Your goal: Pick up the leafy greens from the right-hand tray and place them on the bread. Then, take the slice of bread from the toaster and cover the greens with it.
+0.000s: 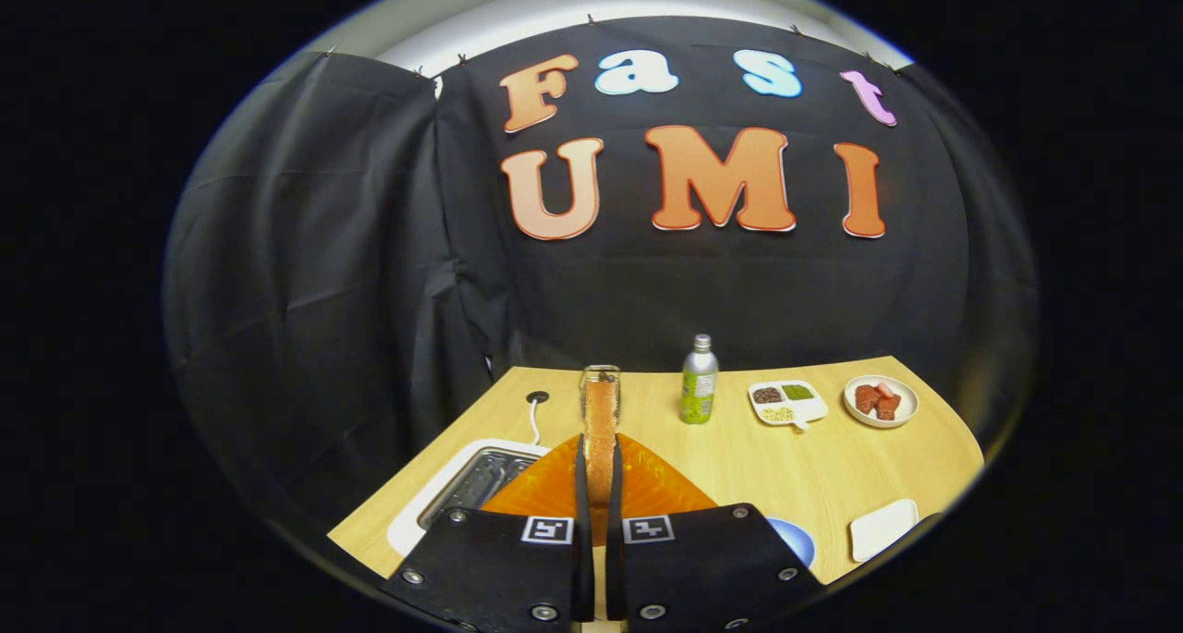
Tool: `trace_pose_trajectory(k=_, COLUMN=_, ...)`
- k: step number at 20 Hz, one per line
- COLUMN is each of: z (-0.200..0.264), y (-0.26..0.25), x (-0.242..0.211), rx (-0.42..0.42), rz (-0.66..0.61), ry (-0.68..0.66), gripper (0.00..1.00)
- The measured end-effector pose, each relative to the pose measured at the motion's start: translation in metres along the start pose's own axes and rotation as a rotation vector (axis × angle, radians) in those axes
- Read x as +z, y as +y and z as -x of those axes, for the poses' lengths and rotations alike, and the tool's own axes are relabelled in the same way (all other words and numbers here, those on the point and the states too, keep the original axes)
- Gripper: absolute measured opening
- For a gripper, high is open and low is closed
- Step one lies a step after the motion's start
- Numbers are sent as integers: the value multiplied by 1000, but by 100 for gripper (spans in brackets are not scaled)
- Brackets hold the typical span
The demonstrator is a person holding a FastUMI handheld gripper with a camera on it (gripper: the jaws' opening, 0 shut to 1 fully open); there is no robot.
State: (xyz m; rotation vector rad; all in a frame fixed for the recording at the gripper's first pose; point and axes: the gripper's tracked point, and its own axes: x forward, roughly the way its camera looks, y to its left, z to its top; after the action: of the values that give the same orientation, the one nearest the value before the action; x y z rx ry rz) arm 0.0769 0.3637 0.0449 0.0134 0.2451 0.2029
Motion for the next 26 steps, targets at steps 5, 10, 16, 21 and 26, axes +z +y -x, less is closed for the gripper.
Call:
trace_pose_trajectory(k=5, z=-2, y=-43, x=-37, rx=-39, rz=6, ry=47, gripper=5)
trace_pose_trajectory(k=10, z=-1, y=-70, x=-79, rx=-52, rz=-6, ry=114, gripper=5)
trace_pose_trajectory(k=16, z=6, y=-74, x=-109, rx=-23, rz=-26, ry=159, gripper=5)
trace_pose_trajectory(k=21, z=10, y=-80, x=-128, rx=-8, rz=-51, ry=193, gripper=5)
trace_pose_trajectory(k=26, z=13, y=-98, x=-136, rx=-19, rz=-82, ry=205, gripper=5)
